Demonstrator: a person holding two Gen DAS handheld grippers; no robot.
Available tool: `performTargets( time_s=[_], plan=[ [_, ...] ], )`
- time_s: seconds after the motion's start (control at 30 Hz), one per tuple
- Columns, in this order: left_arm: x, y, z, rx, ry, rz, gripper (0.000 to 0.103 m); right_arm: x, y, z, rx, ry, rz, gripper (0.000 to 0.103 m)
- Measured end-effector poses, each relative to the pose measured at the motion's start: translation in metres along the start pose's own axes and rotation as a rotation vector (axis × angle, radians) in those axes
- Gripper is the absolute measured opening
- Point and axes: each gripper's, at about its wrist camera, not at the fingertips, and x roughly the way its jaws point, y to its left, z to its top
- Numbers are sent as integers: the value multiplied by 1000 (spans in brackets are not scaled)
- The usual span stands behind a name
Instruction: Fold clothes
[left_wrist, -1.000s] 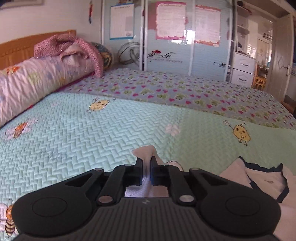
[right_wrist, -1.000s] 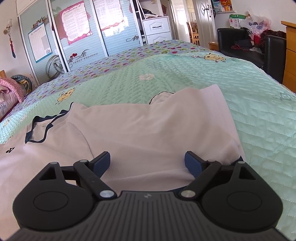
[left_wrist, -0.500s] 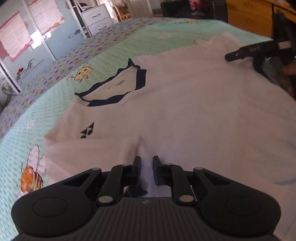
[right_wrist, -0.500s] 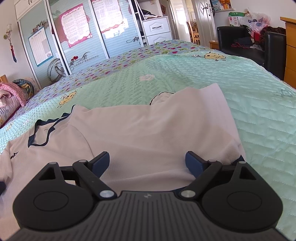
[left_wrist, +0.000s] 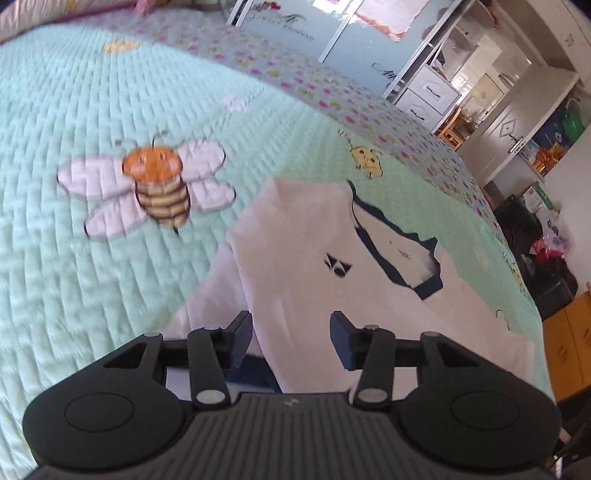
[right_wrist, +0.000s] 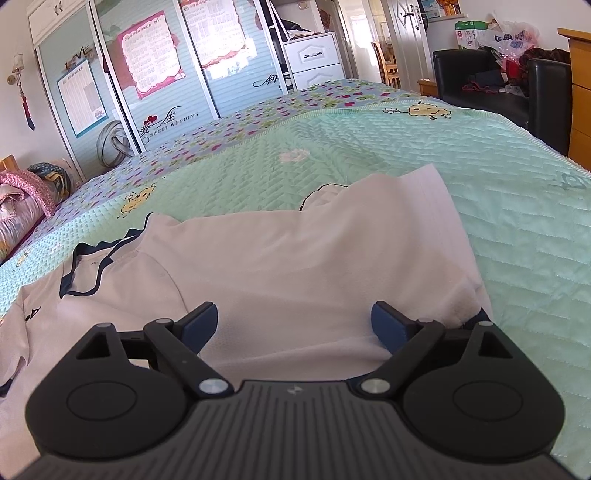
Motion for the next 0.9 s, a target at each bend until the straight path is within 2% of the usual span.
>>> performTargets(
  time_s=[0.23,0.33,0.43,0.53,0.63,0.67,0.73,0.9],
  plan=[
    [6,1,-5,-16,-36,41,48,1,1,1,-3,1,-2,91],
    [14,11,-5,-57,-43,51,48,1,1,1,-4,1,-2,91],
    [17,16,-9,-108,-35,3,48,1,1,1,-5,1,-2,91],
    [17,11,-16,-137,-16,-82,48,1,2,1,-6,1,-2,92],
    [20,-1,-22,-116,-5,-114,47,1,2,0,-8,1,-3,92],
    [22,-6,-22,-93,-6,-99,42,2,2,0,-9,1,-4,92],
    [28,-12,-18,-43,1,-48,6,2,2,0,-12,1,-5,92],
    [24,-23,18,155,34,51,2,2,3,-1,-20,-1,-9,92]
  ],
)
